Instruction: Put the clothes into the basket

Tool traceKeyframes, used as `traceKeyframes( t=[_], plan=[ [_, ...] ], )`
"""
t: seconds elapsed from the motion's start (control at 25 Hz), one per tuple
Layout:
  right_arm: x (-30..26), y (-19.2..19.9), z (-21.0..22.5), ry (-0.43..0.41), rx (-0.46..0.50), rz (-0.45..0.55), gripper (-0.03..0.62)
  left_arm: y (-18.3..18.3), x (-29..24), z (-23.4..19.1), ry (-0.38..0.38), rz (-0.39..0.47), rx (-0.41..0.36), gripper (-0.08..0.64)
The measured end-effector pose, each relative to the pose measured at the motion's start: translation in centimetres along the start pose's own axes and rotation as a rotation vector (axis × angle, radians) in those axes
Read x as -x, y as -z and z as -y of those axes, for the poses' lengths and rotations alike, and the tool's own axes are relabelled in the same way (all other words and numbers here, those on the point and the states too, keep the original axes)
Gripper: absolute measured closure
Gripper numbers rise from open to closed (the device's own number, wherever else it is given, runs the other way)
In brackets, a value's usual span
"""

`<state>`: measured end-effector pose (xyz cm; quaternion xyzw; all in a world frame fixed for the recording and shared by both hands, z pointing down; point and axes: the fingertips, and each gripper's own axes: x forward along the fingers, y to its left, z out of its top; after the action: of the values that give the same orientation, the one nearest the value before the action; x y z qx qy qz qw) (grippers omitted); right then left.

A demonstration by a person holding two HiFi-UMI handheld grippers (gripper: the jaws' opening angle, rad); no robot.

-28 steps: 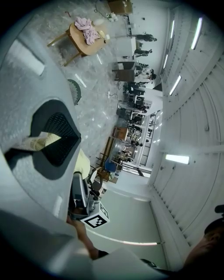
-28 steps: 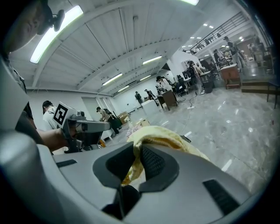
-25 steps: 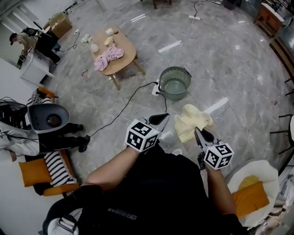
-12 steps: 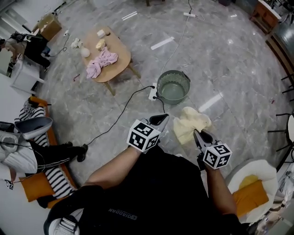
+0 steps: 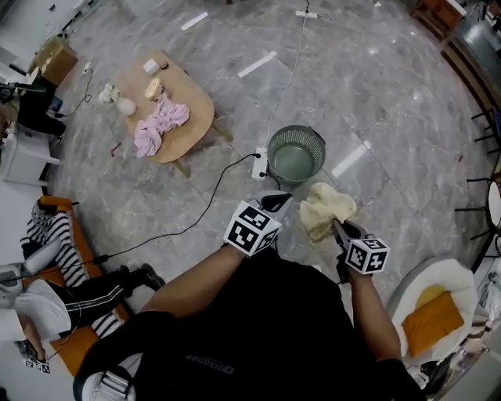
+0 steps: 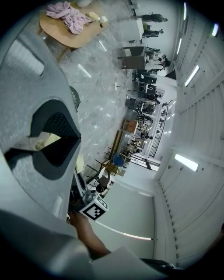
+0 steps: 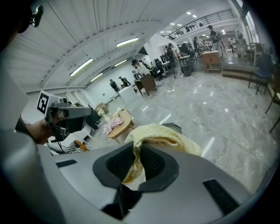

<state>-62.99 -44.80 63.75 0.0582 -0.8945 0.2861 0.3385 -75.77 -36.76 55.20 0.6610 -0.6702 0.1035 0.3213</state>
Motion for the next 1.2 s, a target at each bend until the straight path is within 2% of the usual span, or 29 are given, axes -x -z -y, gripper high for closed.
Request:
traceKeyframes(
  t=[0.36, 0.6, 0.84, 1.2],
  plan=[
    [-7.9, -1.5, 1.0, 0.111, -0.022, -0.065, 0.540, -0.1, -0.9, -7.7, 0.076, -0.051, -0.028, 0.560],
    [-13.1, -2.0, 3.3, 0.151, -0.065, -0.100, 0.540, 1.0, -2.0, -10.7, 0.081, -0.060, 0.040, 0.560],
    [-18.4, -2.8, 7.9, 0.156, -0.089, -0.118, 0.540, 2.6, -5.0, -13.7, 0.019, -0.096, 0.092, 0.560],
    [-25.8, -2.2, 15.5, 0.148, -0.045, -0.239, 0.540, 4.3, -11.3, -16.7, -0.088, -0.140, 0.215, 0.560]
  ],
)
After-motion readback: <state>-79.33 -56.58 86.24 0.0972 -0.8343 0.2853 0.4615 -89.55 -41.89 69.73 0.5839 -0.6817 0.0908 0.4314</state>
